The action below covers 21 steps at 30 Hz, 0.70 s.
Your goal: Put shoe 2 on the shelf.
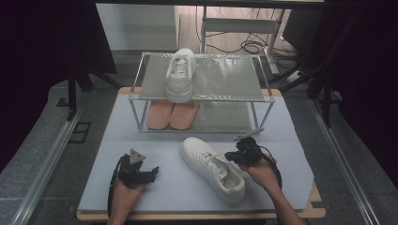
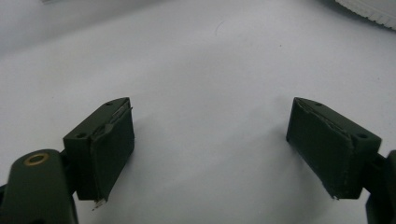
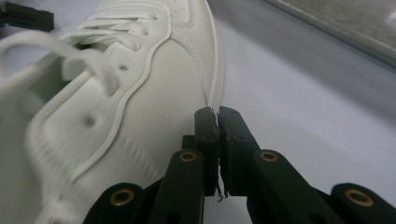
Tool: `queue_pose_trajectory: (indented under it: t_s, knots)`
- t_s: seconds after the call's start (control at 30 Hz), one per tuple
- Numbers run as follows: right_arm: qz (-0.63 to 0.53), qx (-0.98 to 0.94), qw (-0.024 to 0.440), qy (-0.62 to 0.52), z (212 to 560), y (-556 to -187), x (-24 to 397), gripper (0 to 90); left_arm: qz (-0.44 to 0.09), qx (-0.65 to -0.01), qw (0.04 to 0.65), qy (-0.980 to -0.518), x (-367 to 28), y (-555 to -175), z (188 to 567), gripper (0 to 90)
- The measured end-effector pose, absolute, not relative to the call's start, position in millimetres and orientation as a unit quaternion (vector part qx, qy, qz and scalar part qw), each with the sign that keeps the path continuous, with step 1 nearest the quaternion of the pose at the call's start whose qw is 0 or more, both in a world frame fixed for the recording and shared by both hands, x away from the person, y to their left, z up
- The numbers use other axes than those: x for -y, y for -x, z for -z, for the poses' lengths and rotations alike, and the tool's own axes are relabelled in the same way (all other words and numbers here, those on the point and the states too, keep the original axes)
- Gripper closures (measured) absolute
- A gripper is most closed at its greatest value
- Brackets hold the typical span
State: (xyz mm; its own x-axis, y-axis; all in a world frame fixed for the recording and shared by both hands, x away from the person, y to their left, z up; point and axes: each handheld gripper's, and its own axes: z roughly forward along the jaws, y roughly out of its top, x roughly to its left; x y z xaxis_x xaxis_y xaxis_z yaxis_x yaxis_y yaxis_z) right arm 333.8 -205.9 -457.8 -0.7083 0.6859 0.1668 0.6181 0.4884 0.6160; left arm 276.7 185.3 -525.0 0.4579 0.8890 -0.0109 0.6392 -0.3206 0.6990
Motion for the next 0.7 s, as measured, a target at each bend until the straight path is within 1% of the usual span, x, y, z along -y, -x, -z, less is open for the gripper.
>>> queue_pose_trajectory:
  t_s: [0.2, 0.37, 0.7]
  knots:
    - [-0.334, -0.862, 0.048, -0.379, 444.5, -319.6, 224.2, 82.0, -0.192, -0.484, 0.324, -0.790, -185.5, -276.8, 524.9, 15.2]
    - [-0.331, -0.863, 0.044, -0.379, 437.4, -307.1, 235.6, 80.5, -0.192, -0.485, 0.326, -0.788, -185.3, -276.9, 525.1, 15.2]
    - [-0.331, -0.869, 0.037, -0.366, 424.9, -284.6, 238.0, 73.6, -0.192, -0.483, 0.323, -0.791, -185.7, -276.9, 524.8, 15.3]
